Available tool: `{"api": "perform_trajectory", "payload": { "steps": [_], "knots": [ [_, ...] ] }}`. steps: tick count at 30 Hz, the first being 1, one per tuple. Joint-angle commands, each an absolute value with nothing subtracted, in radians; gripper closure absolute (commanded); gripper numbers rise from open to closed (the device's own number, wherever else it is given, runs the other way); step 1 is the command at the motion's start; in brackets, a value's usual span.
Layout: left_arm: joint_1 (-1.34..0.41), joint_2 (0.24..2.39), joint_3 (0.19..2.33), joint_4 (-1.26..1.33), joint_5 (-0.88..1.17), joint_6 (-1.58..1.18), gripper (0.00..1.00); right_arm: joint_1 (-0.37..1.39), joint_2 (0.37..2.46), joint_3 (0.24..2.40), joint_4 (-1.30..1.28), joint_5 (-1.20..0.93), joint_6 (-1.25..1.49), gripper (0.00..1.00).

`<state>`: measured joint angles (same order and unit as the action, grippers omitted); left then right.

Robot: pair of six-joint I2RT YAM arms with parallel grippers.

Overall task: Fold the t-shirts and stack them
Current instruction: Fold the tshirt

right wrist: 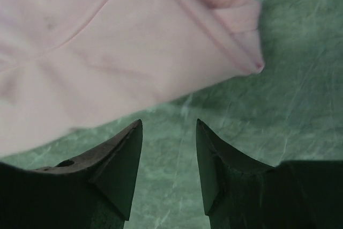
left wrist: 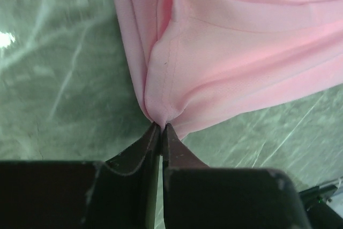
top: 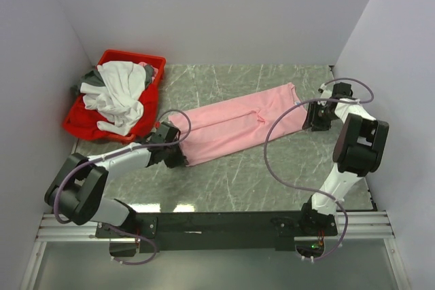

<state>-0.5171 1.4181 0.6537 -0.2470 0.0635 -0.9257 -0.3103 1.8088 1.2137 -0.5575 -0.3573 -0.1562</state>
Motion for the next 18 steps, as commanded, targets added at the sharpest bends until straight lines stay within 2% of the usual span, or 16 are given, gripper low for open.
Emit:
{"api": "perform_trajectory", "payload": {
  "steps": [1,11,13,14,18],
  "knots": [
    [-0.534,1.361,0.624,-0.241,0.103,-0.959,0.9,-0.322,1.885,1.311,-0.54,-0.321,-0.063,0.48],
    [-0.546,1.344,0.583,-0.261,0.133,-0.934,0.9,-0.357,2.054,1.474,-0.586,-0.362,0.057,0.48],
    [-0.548,1.342,0.58,-0.261,0.14,-0.931,0.9,-0.359,2.072,1.497,-0.597,-0.364,0.064,0.5],
    [-0.546,1.341,0.578,-0.261,0.14,-0.934,0.9,-0.36,2.08,1.503,-0.606,-0.367,0.069,0.53],
    [-0.557,1.341,0.574,-0.255,0.169,-0.928,0.91,-0.365,2.094,1.532,-0.611,-0.371,0.072,0.78]
  ]
}}
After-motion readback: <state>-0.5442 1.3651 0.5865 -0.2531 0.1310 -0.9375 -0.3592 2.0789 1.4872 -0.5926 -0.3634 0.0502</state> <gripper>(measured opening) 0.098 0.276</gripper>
